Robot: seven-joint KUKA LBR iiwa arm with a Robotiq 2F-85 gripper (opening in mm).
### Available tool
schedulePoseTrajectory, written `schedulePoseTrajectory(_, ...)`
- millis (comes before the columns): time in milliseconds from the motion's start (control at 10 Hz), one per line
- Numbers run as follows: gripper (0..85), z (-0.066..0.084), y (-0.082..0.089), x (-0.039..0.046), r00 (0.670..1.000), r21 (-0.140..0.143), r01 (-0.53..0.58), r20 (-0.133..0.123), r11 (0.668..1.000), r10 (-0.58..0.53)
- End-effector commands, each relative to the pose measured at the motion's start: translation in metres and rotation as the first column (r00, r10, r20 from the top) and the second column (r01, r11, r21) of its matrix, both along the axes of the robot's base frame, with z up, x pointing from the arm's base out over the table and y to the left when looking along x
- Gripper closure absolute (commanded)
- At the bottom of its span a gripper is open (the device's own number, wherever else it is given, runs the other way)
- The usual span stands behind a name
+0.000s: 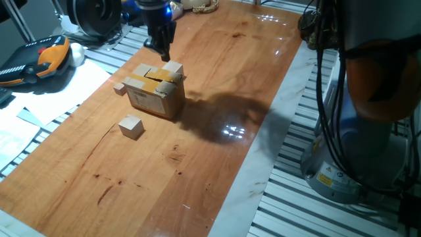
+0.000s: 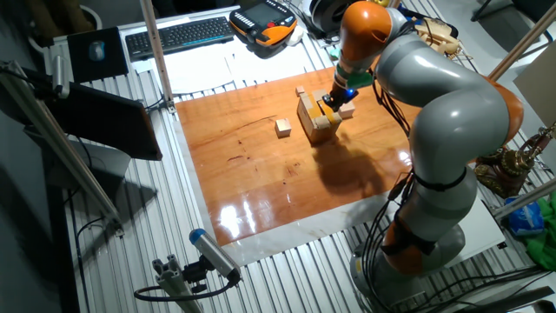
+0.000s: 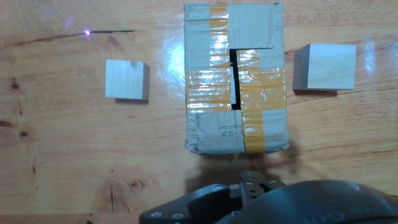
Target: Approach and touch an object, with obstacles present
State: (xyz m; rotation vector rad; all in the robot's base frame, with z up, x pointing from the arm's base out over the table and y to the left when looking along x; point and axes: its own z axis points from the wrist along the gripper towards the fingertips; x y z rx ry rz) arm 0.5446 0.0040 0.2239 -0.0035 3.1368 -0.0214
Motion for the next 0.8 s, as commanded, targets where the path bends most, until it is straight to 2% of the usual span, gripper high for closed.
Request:
schedulePoseTrajectory(0, 85.0, -0.003, 0.000, 0.0075, 1.000, 0.004, 0.002, 0.003, 1.000, -0.002)
schedulePoseTrajectory(100, 85.0, -0.009, 0.001, 0.0172, 1.000, 0.009, 0.005, 0.010, 1.000, -0.005)
schedulePoseTrajectory(300, 85.0, -0.016, 0.001, 0.0294, 1.000, 0.011, 0.008, 0.019, 1.000, -0.008)
schedulePoseTrajectory(500, 85.0, -0.022, 0.001, 0.0384, 1.000, 0.016, 0.014, 0.022, 1.000, -0.014)
schedulePoseTrajectory(700, 85.0, -0.025, 0.002, 0.0432, 1.000, 0.017, 0.026, 0.011, 1.000, -0.026)
